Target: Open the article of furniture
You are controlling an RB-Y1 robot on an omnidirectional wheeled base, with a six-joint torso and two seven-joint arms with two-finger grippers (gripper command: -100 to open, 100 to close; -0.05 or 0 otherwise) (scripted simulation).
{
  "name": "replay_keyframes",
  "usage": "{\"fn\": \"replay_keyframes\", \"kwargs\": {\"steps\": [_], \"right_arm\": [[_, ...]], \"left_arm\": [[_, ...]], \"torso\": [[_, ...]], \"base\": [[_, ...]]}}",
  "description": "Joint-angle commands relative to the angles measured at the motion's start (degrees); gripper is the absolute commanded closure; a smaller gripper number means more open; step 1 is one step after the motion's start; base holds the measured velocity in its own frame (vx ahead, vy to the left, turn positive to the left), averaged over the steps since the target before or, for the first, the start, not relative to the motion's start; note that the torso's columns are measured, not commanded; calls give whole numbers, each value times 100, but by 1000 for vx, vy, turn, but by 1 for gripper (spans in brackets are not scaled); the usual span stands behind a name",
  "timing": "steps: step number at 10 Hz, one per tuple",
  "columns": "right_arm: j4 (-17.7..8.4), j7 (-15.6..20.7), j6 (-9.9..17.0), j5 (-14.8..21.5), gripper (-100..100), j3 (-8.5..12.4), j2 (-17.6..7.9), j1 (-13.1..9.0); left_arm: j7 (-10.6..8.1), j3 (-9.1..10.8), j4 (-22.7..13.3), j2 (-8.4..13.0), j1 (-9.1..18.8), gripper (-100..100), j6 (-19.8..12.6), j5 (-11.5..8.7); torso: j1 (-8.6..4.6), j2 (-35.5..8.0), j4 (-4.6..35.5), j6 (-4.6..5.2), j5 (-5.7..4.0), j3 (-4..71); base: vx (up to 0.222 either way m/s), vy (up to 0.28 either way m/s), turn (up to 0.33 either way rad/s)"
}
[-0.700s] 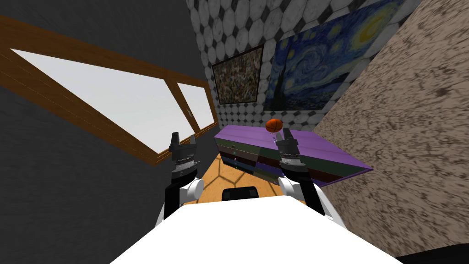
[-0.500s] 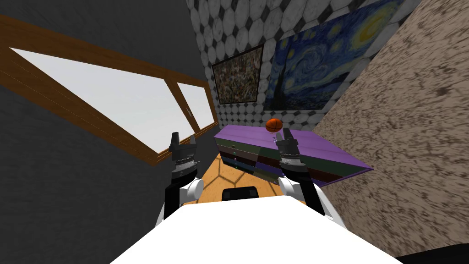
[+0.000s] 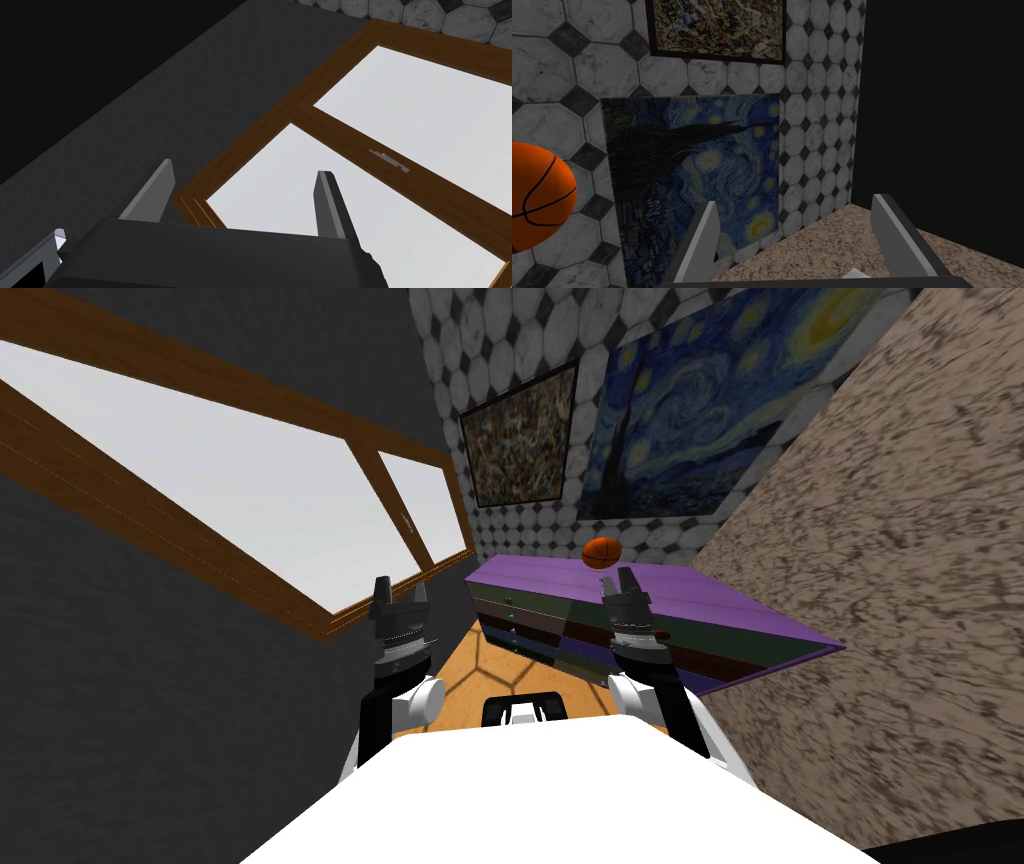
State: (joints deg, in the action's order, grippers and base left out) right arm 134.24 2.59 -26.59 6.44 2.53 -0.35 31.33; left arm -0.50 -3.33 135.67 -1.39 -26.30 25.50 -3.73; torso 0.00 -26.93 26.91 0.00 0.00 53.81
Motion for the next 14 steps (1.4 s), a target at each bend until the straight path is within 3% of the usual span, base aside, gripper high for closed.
{"fn": "replay_keyframes", "kwargs": {"steps": [1,2,3,4,7,14], "right_arm": [[0,0,0,0,0,0,0,0],[0,0,0,0,0,0,0,0],[-44,107,-11,20,-100,2,-172,-26],[-89,219,-22,41,-100,5,-290,-51],[-311,700,-77,154,-100,20,-606,-164],[-632,1614,-165,334,-100,47,-829,-319]], "left_arm": [[0,0,0,0,0,0,0,0],[0,0,0,0,0,0,0,0],[0,0,0,0,0,0,0,0],[0,0,-2,0,-1,0,0,0],[0,-1,-2,-1,-2,0,0,0],[0,-1,-3,-1,-1,0,0,0]], "torso": [[0,-423,423,0,0,846],[0,-846,846,0,0,1691],[0,-1269,1269,0,0,2538],[4,-1460,1457,0,1,2934],[12,-1525,1533,0,3,3080],[11,-1539,1538,0,3,3074]], "base": [[0,0,0],[0,0,0],[15,14,-37],[32,42,-51],[52,77,-72],[39,62,-49]]}}
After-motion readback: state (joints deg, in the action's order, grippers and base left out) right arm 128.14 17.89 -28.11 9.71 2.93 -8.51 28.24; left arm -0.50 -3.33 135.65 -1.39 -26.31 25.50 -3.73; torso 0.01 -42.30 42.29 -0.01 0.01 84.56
